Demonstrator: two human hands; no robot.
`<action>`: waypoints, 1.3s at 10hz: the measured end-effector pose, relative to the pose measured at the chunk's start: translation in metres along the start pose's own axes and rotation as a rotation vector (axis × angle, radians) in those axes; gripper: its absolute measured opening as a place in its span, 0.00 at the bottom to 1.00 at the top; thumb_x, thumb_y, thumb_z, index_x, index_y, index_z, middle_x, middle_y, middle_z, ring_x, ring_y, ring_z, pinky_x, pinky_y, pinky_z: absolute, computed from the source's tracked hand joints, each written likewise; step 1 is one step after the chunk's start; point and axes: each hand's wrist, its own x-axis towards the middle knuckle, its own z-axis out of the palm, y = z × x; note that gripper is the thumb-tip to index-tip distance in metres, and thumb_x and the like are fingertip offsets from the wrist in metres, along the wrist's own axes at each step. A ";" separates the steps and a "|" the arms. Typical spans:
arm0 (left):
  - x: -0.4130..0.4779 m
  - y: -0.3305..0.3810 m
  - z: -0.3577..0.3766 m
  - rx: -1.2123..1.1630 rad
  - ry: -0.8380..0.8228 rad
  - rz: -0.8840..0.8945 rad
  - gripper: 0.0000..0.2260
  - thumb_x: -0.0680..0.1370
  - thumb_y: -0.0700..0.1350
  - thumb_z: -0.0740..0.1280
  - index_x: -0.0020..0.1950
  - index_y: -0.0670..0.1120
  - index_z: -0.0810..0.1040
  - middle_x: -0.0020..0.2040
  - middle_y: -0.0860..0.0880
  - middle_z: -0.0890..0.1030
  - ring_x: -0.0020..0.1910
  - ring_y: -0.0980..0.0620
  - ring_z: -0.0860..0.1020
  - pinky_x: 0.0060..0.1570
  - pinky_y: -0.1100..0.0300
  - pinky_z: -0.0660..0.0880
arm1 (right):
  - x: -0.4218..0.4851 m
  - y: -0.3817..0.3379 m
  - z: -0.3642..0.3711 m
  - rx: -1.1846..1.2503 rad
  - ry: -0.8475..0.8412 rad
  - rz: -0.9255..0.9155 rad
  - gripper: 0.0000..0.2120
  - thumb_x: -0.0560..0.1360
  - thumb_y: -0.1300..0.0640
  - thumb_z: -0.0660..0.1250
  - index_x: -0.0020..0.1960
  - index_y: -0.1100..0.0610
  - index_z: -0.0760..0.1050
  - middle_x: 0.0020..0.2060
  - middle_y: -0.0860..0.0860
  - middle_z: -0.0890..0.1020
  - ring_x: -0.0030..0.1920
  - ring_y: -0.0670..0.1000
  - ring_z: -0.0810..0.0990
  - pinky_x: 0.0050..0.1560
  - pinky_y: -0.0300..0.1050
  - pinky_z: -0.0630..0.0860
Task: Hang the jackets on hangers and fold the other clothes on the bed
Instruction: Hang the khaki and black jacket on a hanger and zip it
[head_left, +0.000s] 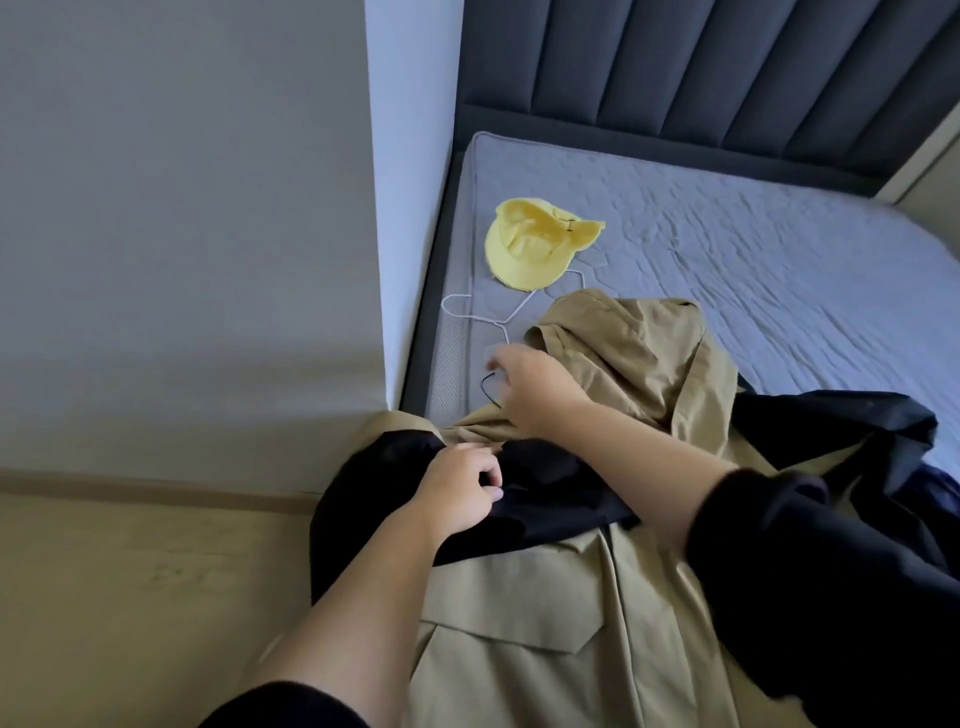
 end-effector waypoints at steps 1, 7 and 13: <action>0.000 -0.002 0.001 -0.002 0.001 -0.012 0.04 0.72 0.39 0.71 0.39 0.41 0.79 0.50 0.48 0.80 0.58 0.50 0.75 0.56 0.61 0.68 | 0.041 0.006 0.019 0.201 -0.151 0.264 0.18 0.78 0.65 0.54 0.67 0.62 0.69 0.62 0.59 0.75 0.63 0.58 0.73 0.60 0.46 0.69; -0.001 -0.009 0.007 0.010 0.142 -0.134 0.09 0.76 0.42 0.68 0.37 0.50 0.72 0.41 0.55 0.76 0.45 0.52 0.75 0.44 0.63 0.66 | 0.075 0.032 0.014 1.226 0.299 0.742 0.15 0.80 0.65 0.54 0.36 0.59 0.67 0.30 0.55 0.72 0.24 0.51 0.73 0.25 0.39 0.73; -0.028 0.053 0.005 -0.166 0.561 -0.234 0.27 0.76 0.34 0.63 0.74 0.41 0.61 0.74 0.43 0.61 0.73 0.45 0.60 0.70 0.53 0.61 | -0.110 0.113 -0.055 0.536 0.517 0.390 0.14 0.77 0.67 0.58 0.39 0.59 0.78 0.28 0.49 0.76 0.34 0.48 0.73 0.39 0.41 0.70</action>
